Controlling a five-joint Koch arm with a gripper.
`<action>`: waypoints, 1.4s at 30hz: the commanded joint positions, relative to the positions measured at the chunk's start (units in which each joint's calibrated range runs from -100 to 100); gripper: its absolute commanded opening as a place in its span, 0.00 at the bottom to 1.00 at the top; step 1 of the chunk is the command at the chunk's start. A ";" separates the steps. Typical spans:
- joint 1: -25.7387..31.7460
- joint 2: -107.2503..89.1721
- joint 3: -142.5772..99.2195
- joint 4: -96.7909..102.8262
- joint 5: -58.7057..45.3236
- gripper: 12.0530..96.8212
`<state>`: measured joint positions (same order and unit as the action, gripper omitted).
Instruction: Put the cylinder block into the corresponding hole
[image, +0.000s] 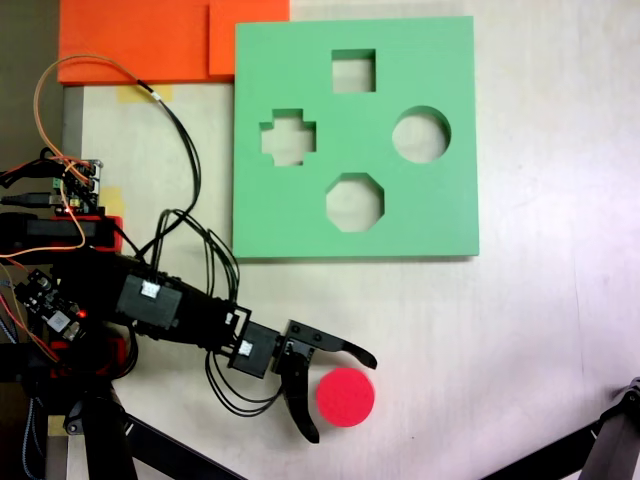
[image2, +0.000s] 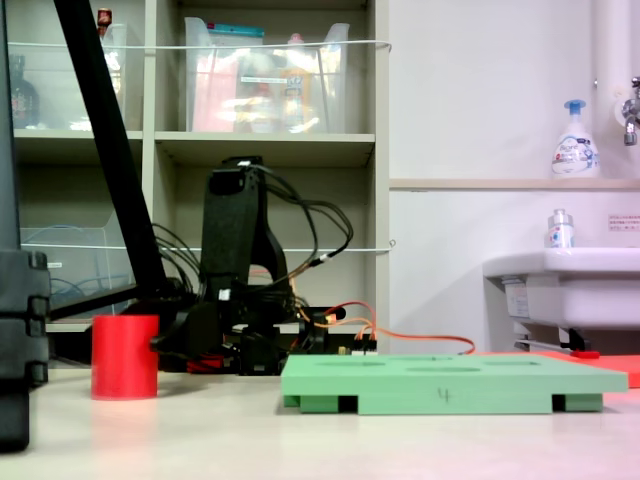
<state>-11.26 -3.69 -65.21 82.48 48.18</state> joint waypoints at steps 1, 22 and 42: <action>-0.49 1.18 3.10 5.68 0.00 0.74; -0.20 8.02 2.10 13.96 0.20 0.33; 12.01 -58.32 3.40 -22.53 -0.39 0.33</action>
<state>-1.05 -59.64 -66.78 59.08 48.28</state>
